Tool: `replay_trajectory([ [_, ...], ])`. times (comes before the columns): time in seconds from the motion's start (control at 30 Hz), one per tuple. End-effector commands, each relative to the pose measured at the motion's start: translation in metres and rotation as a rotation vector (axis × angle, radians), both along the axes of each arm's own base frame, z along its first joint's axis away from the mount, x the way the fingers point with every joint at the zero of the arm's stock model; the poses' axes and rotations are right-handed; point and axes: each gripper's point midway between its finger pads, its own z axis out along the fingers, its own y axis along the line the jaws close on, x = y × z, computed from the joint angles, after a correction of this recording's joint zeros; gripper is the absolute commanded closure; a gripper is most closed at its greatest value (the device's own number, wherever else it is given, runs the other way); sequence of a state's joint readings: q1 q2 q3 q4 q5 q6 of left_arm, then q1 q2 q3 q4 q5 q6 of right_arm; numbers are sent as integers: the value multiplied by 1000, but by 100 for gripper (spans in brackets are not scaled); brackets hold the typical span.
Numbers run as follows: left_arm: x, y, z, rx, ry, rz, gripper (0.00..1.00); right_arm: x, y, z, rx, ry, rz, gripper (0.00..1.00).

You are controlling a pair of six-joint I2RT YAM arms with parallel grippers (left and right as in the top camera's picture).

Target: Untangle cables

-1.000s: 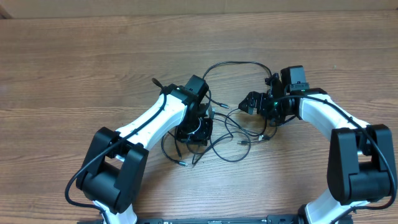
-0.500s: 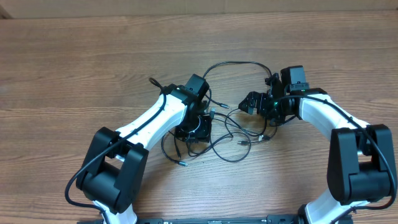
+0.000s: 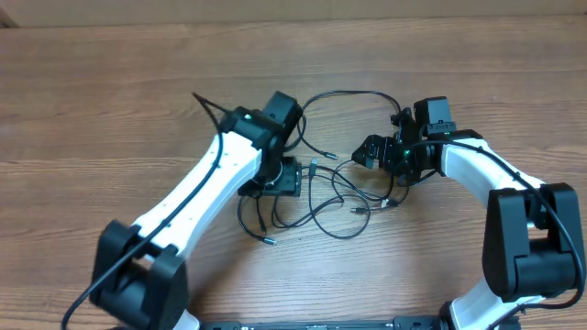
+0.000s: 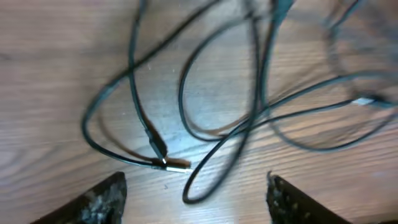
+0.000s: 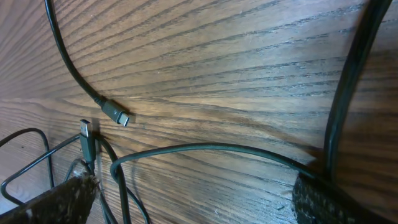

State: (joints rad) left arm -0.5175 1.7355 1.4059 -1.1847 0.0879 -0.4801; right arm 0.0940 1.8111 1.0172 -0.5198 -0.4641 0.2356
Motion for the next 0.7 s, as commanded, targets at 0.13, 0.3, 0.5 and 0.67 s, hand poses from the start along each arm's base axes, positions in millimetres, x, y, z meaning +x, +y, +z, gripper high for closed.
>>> replay_trajectory([
  [0.13,5,-3,18,8,-76,22,41,1,-6,-4,-42,1,-13,0],
  [0.3,-5,-31,15,-14,-96,-66,53,1,-6,-4,-42,1,-13,0],
  [0.5,-9,-58,18,-47,-145,-155,58,1,-6,-4,-42,1,-13,0],
  [0.67,-8,-76,18,-82,-175,-156,96,1,-6,-4,-42,1,-13,0],
])
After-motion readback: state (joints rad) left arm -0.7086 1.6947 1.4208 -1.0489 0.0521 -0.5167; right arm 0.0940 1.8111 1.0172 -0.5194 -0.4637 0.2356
